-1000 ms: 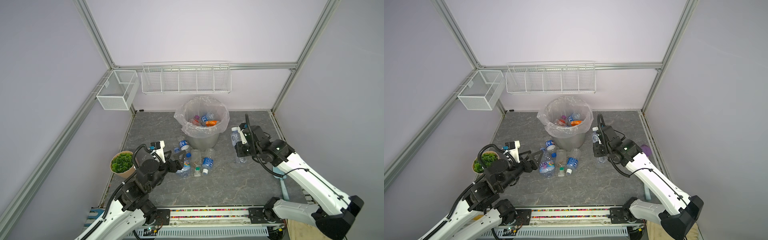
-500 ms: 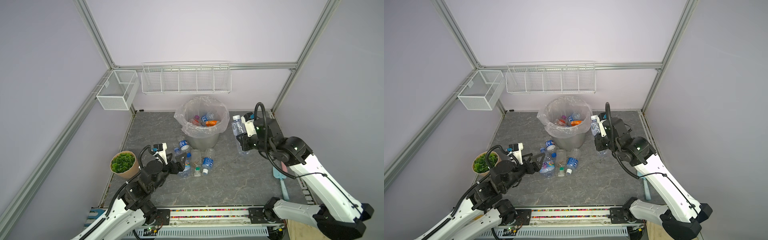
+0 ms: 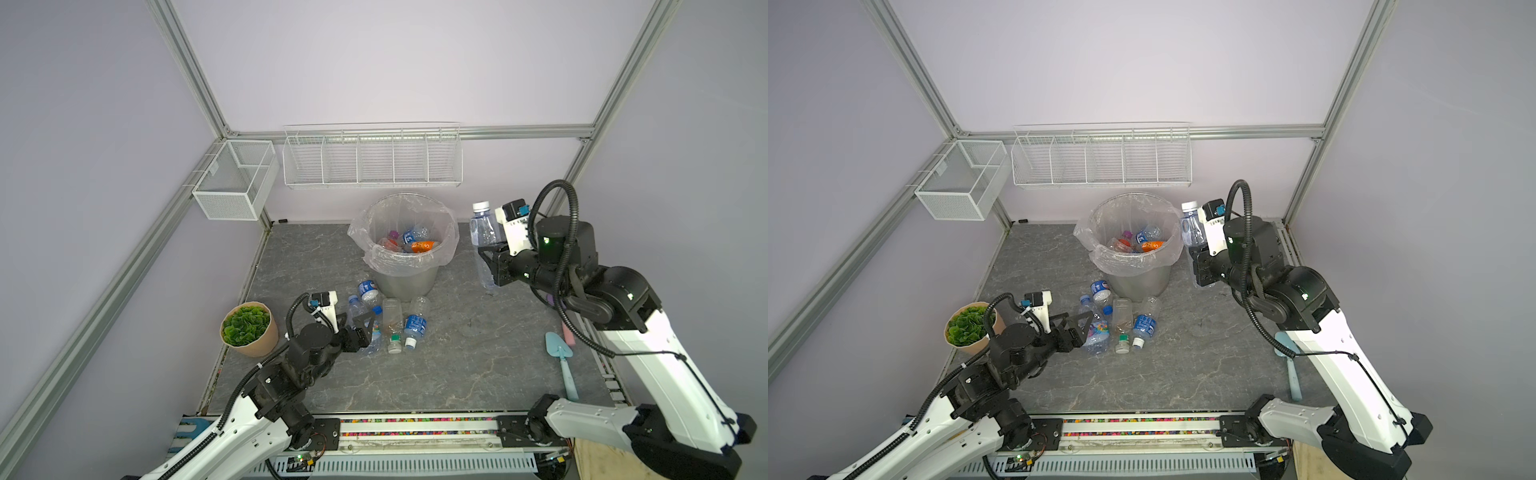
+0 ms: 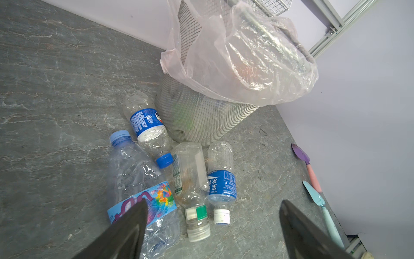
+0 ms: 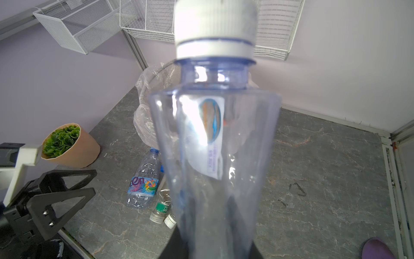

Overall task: Throw the plastic bottles in the bin
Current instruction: 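Lift the clear bottle with the right gripper up over the bin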

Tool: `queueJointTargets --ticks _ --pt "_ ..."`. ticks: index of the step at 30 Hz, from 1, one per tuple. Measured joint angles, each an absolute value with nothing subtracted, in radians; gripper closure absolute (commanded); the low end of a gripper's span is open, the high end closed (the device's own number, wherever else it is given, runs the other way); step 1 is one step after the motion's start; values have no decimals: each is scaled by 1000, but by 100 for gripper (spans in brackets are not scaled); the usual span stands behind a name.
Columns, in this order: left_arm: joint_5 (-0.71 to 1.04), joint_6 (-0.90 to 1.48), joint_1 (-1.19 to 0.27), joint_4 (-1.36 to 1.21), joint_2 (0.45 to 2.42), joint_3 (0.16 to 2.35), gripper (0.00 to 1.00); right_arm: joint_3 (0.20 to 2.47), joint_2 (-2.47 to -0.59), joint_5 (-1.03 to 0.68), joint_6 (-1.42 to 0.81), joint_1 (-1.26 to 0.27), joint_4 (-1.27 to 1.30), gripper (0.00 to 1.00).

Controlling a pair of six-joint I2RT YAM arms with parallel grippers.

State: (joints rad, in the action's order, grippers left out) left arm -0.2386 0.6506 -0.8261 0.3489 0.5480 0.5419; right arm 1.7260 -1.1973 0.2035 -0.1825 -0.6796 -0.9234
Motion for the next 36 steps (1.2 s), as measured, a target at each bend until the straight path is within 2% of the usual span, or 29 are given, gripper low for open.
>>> queueJointTargets --ticks 36 --pt "-239 640 -831 399 460 540 9 2263 -1557 160 -107 -730 -942 76"
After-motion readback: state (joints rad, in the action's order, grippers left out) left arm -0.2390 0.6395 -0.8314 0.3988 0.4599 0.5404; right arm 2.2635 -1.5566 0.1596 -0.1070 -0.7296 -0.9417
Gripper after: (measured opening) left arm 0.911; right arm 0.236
